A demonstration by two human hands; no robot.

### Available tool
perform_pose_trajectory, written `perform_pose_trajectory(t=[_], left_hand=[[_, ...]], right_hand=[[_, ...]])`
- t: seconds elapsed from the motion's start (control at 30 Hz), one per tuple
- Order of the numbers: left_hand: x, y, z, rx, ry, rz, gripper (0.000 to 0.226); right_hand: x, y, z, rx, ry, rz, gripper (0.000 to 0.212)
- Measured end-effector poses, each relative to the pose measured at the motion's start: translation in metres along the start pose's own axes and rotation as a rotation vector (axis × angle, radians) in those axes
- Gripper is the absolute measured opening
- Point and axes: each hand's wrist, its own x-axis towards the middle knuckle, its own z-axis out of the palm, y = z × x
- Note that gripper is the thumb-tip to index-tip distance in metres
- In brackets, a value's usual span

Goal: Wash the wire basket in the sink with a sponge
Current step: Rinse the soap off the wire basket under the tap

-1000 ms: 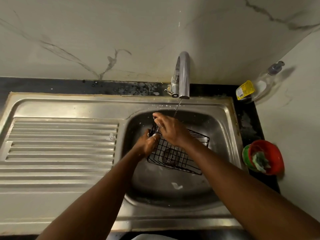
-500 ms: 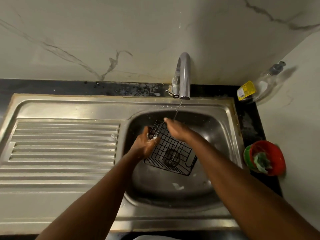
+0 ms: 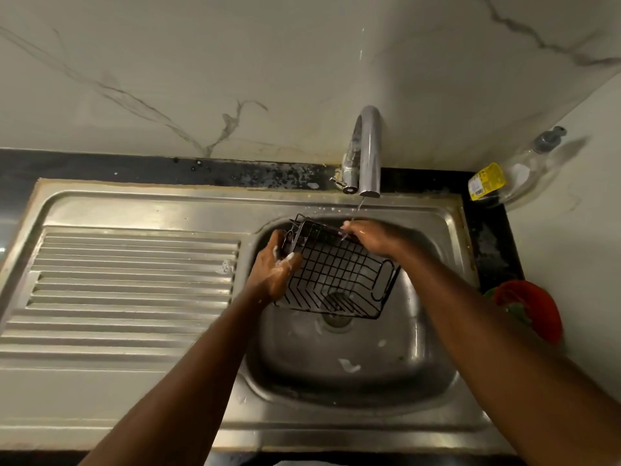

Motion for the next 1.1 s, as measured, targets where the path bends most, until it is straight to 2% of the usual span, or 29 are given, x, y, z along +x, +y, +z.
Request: perform_pose_trajectory(t=[0.07,0.13,0.23,0.3,0.33,0.37,0.43,0.5,0.57,0.6,0.63,0.7,0.73,0.8,0.9,1.0,1.03,1.1], left_hand=[[-0.001,0.002,-0.003,-0.023,-0.012,0.027,0.086],[-0.003,0.0,-0.002,-0.015,-0.027,-0.008,0.088],[-0.003,-0.016,0.003,-0.04,-0.013,-0.055,0.094],[-0.003,-0.022,0.007,-0.134,0.012,-0.101,0.068],[-0.004,-0.024,0.008,-0.21,0.038,-0.124,0.055],[-0.003,-0.029,0.011,-0.308,0.067,-0.148,0.051],[-0.005,-0.036,0.014,-0.449,0.115,-0.218,0.055],[-0.008,-0.042,0.015,-0.491,0.134,-0.241,0.048],[-0.012,-0.044,0.016,-0.548,0.145,-0.281,0.041],[-0.014,-0.046,0.017,-0.565,0.155,-0.305,0.041],[-0.015,-0.049,0.017,-0.569,0.166,-0.319,0.04],[-0.016,-0.055,0.019,-0.563,0.155,-0.315,0.038],[-0.016,-0.054,0.019,-0.563,0.133,-0.31,0.041],[-0.017,-0.041,0.017,-0.574,0.138,-0.283,0.051],[-0.016,-0.021,0.013,-0.665,0.208,-0.196,0.051],[-0.015,-0.018,0.009,-0.638,0.253,-0.193,0.043],[-0.015,-0.022,0.007,-0.594,0.216,-0.211,0.044],[-0.017,-0.03,0.002,-0.471,0.025,-0.246,0.059]], right_hand=[[0.005,0.029,0.006,-0.041,0.052,-0.004,0.034],[0.014,0.053,0.018,0.182,0.124,0.029,0.034],[0.027,0.074,0.035,0.429,0.32,0.125,0.025],[0.022,0.077,0.04,0.608,0.472,0.2,0.022],[0.017,0.077,0.041,0.743,0.528,0.238,0.027],[0.013,0.077,0.041,0.878,0.511,0.28,0.039],[0.006,0.084,0.041,1.017,0.277,0.338,0.072],[0.002,0.087,0.042,0.993,0.091,0.307,0.098],[-0.003,0.088,0.044,0.911,0.046,0.246,0.109],[-0.005,0.087,0.046,0.83,0.046,0.215,0.102],[-0.006,0.087,0.049,0.745,0.051,0.186,0.085],[-0.001,0.088,0.054,0.644,0.12,0.177,0.035],[0.002,0.09,0.055,0.642,0.164,0.19,0.022],[0.006,0.087,0.051,0.687,0.19,0.204,0.032],[0.008,0.073,0.039,0.705,0.193,0.217,0.043],[0.007,0.061,0.026,0.64,0.13,0.203,0.036],[0.006,0.059,0.02,0.575,0.11,0.179,0.033],[0.005,0.058,0.006,0.439,0.109,0.115,0.032]])
